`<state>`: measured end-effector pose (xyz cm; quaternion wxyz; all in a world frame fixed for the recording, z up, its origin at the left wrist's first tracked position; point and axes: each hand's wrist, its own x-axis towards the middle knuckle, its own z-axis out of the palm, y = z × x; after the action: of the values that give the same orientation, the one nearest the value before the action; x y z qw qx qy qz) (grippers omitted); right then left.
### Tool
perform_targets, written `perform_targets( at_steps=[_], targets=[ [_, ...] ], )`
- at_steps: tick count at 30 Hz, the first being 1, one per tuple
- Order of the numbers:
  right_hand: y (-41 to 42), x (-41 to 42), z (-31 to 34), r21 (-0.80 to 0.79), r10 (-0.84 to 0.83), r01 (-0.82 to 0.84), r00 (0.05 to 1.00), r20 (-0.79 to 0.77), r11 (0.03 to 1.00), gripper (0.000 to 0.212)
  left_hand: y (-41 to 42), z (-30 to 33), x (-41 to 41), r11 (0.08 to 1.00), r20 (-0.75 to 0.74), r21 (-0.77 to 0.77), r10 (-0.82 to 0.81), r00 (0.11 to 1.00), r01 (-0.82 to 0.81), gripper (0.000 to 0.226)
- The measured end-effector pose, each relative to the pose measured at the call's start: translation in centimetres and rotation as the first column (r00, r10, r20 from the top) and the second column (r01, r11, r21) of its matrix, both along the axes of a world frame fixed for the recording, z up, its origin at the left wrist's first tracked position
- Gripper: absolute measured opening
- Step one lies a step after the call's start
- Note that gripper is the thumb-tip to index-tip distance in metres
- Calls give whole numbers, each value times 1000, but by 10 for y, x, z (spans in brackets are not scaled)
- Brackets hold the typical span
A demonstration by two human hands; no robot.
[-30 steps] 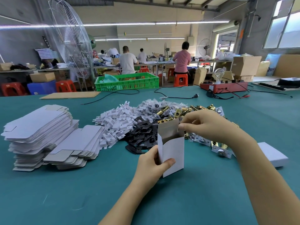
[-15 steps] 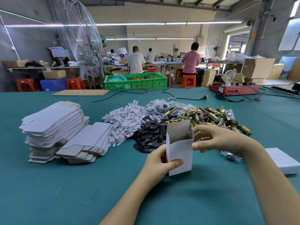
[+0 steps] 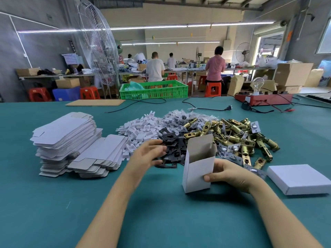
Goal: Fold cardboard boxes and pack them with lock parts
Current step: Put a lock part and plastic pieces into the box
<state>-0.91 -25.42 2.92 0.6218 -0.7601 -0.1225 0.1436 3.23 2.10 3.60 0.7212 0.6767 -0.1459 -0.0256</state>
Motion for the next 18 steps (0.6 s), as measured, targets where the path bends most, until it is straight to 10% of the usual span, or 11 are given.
perform_targets(
  at_steps=[2, 4, 9, 18],
  targets=[
    [-1, -1, -5, 16, -4, 4, 1000, 1, 1000, 47, 15, -2, 16, 891, 172, 299, 302, 938, -342, 7],
    [-2, -2, -6, 27, -7, 7, 1000, 3, 1000, 48, 25, -7, 31, 586, 397, 535, 462, 793, -609, 18],
    [-4, -4, -11, 108, -55, 55, 998, 3, 993, 47, 41, -19, 44, 250, 429, 814, 349, 833, -524, 30],
    [-4, -7, -13, 167, -62, 57, 998, 27, 984, 44, 37, -15, 49, 210, 383, 846, 400, 832, -490, 25]
  ],
)
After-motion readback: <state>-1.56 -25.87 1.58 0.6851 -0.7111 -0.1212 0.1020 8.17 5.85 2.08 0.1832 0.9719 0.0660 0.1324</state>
